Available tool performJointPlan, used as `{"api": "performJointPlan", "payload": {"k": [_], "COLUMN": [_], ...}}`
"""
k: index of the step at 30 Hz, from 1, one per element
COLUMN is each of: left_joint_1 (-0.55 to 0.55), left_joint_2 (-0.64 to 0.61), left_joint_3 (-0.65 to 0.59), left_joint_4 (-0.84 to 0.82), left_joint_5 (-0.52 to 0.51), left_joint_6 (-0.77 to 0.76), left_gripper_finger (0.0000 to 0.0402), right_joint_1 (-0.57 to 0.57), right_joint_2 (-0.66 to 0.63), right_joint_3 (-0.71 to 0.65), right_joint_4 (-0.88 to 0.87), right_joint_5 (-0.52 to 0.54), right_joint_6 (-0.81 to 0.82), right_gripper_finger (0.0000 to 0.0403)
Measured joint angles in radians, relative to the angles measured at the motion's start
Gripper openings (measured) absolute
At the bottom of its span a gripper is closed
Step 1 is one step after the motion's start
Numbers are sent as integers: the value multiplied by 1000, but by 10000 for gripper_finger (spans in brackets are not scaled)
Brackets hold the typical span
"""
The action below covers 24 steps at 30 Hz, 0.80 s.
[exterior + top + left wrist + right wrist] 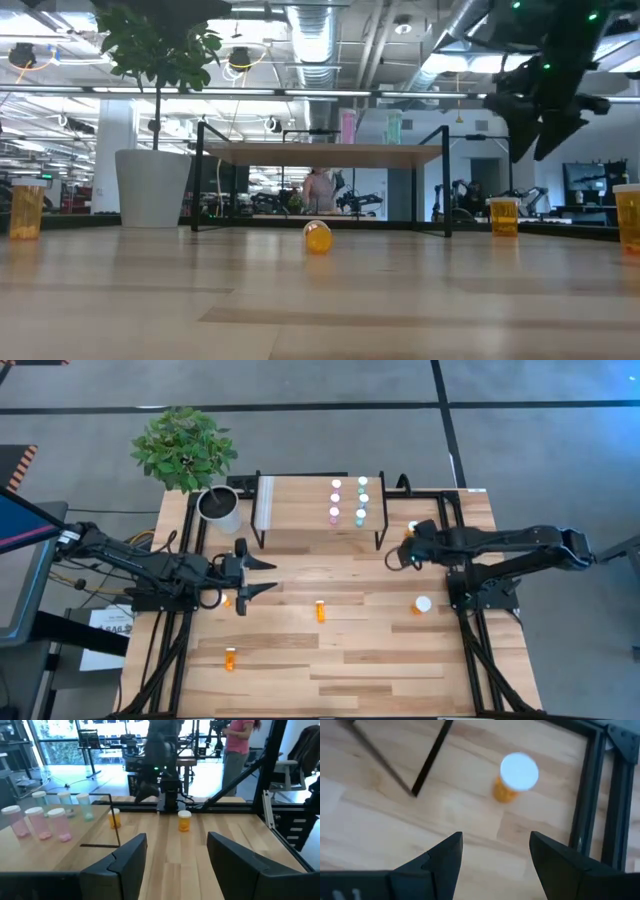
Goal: Pick and place medicine bottles onto shelf by color
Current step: Put the top large orange pill bottle on the shelf
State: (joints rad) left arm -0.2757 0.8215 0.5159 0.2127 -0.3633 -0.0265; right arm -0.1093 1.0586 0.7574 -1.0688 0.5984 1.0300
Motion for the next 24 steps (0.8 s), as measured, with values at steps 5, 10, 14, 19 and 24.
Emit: {"api": "performJointPlan", "payload": {"k": [5, 10, 14, 19, 24], "left_joint_1": [-18, -29, -29, -29, -29], "left_joint_2": [0, 0, 0, 0, 0], "left_joint_3": [0, 0, 0, 0, 0], "left_joint_4": [-15, -15, -14, -13, -14], "left_joint_5": [0, 0, 0, 0, 0], "left_joint_6": [0, 3, 3, 2, -2], "left_gripper_finger": [199, 199, 199, 199, 199], "right_joint_1": [-125, -213, -259, -299, -341], "right_joint_2": [-21, -68, -152, -218, -227], "right_joint_3": [0, -55, -227, -356, -372], "right_joint_4": [56, 197, 404, 532, 569], "right_joint_5": [-49, -84, -128, -99, -42], "right_joint_6": [-175, -311, -372, -395, -430], "right_gripper_finger": [255, 255, 255, 255, 255]}}
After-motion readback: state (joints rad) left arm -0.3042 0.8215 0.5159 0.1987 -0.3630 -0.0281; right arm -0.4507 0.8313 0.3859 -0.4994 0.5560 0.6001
